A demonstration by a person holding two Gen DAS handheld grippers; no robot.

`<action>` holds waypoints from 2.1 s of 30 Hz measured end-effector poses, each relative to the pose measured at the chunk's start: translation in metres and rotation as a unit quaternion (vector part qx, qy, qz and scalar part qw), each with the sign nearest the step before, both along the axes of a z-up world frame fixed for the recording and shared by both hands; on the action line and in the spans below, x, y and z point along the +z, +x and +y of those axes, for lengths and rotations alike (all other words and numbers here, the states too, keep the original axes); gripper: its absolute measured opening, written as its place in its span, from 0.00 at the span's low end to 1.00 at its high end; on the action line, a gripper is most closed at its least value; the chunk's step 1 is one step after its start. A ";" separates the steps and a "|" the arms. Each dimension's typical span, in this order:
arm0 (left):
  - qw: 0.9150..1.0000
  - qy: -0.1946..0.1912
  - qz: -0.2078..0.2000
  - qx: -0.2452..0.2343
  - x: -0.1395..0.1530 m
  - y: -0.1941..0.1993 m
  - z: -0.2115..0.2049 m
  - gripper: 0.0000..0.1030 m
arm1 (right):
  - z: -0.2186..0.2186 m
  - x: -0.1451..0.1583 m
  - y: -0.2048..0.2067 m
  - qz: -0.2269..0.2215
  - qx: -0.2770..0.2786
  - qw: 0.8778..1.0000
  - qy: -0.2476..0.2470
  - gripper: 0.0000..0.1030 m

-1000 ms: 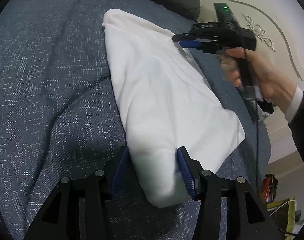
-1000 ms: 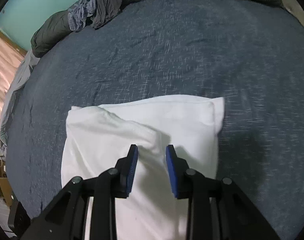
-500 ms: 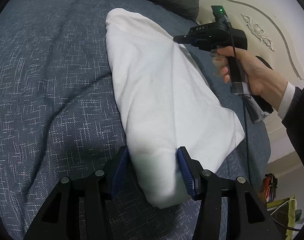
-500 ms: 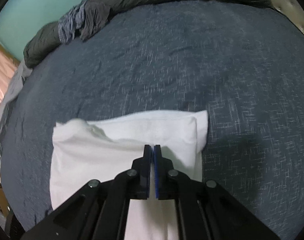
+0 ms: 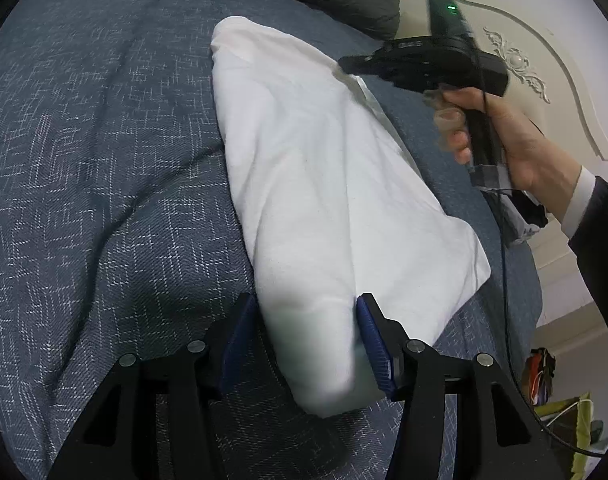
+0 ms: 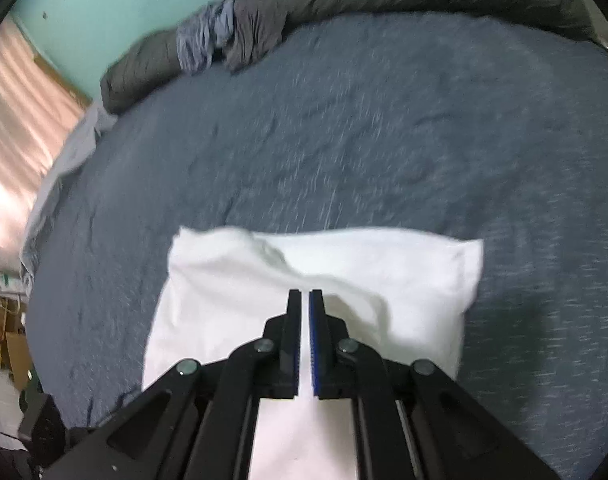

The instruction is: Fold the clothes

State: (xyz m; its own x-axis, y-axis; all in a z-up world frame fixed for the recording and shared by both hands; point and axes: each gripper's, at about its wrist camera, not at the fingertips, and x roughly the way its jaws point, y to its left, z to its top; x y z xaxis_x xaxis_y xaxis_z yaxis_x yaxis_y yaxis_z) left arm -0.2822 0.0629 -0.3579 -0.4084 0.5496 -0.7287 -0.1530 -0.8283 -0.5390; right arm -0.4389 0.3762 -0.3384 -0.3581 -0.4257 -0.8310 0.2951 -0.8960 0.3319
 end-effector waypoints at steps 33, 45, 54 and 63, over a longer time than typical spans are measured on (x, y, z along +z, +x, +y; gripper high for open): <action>0.997 -0.073 0.001 0.022 0.041 0.007 0.005 0.60 | 0.083 0.041 0.198 -0.091 0.017 0.995 -0.034 0.31; 0.996 -0.088 -0.017 0.022 0.028 0.013 0.009 0.63 | 0.060 -0.012 0.213 -0.117 0.051 0.990 0.065 0.18; 0.996 -0.085 -0.013 0.022 0.030 0.012 0.006 0.63 | 0.066 0.007 0.210 -0.096 0.033 0.994 0.030 0.17; 0.995 -0.097 -0.003 0.029 0.034 0.009 0.007 0.64 | 0.026 -0.009 0.202 -0.102 0.063 0.990 0.075 0.17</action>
State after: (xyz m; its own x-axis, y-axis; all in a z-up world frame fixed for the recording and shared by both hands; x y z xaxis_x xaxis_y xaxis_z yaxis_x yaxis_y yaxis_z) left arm -0.2732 0.0701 -0.3244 -0.4299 0.3750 -0.8213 -0.0996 -0.9238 -0.3696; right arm -0.2370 0.4026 -0.3477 -0.1278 -0.3231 -0.9377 0.3481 -0.8999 0.2626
